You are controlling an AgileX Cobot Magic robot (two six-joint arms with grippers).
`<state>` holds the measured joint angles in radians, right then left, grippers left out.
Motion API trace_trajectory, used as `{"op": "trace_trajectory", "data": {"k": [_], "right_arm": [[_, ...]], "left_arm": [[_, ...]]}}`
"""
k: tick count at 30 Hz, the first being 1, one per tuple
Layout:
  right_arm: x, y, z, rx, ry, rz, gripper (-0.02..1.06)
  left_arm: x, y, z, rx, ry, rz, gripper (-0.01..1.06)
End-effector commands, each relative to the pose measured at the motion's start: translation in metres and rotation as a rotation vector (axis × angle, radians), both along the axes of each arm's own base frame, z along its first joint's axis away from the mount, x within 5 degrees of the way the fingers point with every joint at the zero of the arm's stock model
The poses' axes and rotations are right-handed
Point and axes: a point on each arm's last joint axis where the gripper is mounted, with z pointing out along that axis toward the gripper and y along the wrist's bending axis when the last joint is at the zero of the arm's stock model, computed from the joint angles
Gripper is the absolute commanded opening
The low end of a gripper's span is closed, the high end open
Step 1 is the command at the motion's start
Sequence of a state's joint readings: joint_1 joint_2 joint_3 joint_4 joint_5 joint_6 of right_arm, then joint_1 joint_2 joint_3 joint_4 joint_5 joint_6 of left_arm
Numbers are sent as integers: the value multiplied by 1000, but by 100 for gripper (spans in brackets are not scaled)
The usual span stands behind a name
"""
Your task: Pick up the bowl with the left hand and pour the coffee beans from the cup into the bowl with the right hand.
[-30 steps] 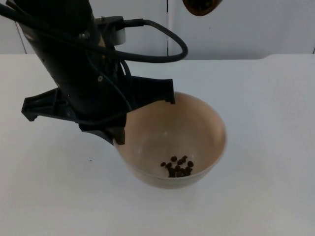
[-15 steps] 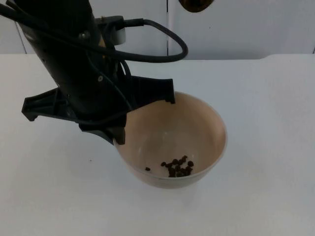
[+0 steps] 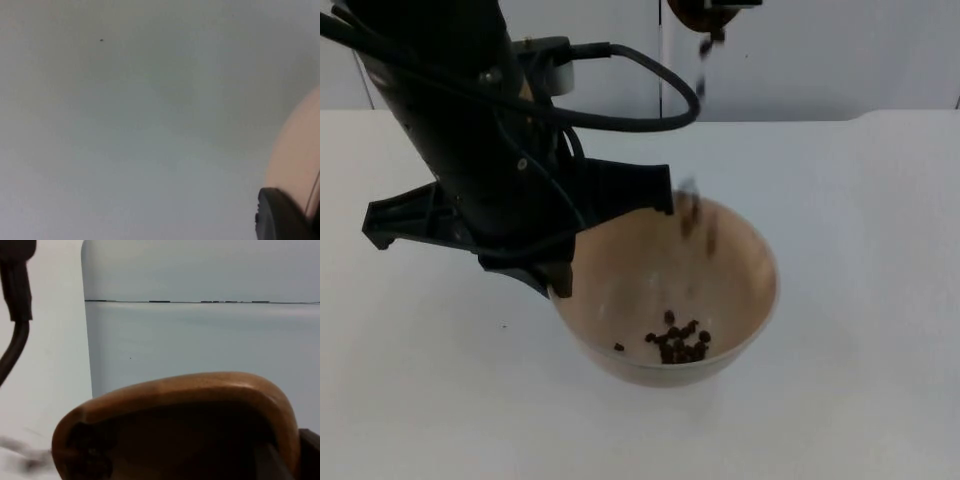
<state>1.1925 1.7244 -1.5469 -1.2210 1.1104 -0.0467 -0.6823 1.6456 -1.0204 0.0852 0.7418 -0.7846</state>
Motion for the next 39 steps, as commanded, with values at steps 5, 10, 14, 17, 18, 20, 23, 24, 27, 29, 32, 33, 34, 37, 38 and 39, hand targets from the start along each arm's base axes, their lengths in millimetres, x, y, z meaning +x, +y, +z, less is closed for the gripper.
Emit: {"op": "trace_trajectory", "data": {"k": [5,10,14,17,18,20,23,24,27,29,32,33,34,37,38,39], "right_arm": [[-1,2,2,3,-15,6,0],[-1,2,1,18,-6,-5,0],[0,0,1,46,-3,-31,0],[-1,-2,4,98,3,-50,0],[-1,-3,5,112,3,-54,0],[-2,-5,8,129,4,-56,0],[-6,-11,15,169,35,-58,0],[-7,-13,18,182,42,-59,0],[-9,-16,21,201,58,-60,0],[-11,-19,23,217,70,-61,0],[-10,-21,23,230,88,-68,0],[-8,-22,22,236,103,-78,0],[-7,-24,20,246,124,-89,0],[1,-31,17,303,182,-136,0],[5,-36,18,339,206,-158,0],[7,-38,18,355,218,-170,0]], "left_arm": [[-1,-1,2,-11,-10,2,0],[-1,-1,2,-11,-10,2,0],[-1,-1,2,-11,-10,2,0],[-1,-1,2,-11,-10,2,0],[-1,-1,2,-10,-8,2,0],[-1,-1,2,-10,-8,2,0],[-1,-1,2,-10,-8,2,0],[-1,-1,2,-10,-8,2,0],[-1,-1,2,-10,-8,2,0],[-1,-1,2,-10,-8,2,0],[-1,-1,2,-10,-8,2,0],[-1,-1,2,-8,-7,2,0],[-1,-1,2,-6,-7,1,0],[-1,-1,2,-3,-4,1,0],[-1,-1,2,-3,-4,1,0],[-1,-1,2,-3,-4,1,0]]}}
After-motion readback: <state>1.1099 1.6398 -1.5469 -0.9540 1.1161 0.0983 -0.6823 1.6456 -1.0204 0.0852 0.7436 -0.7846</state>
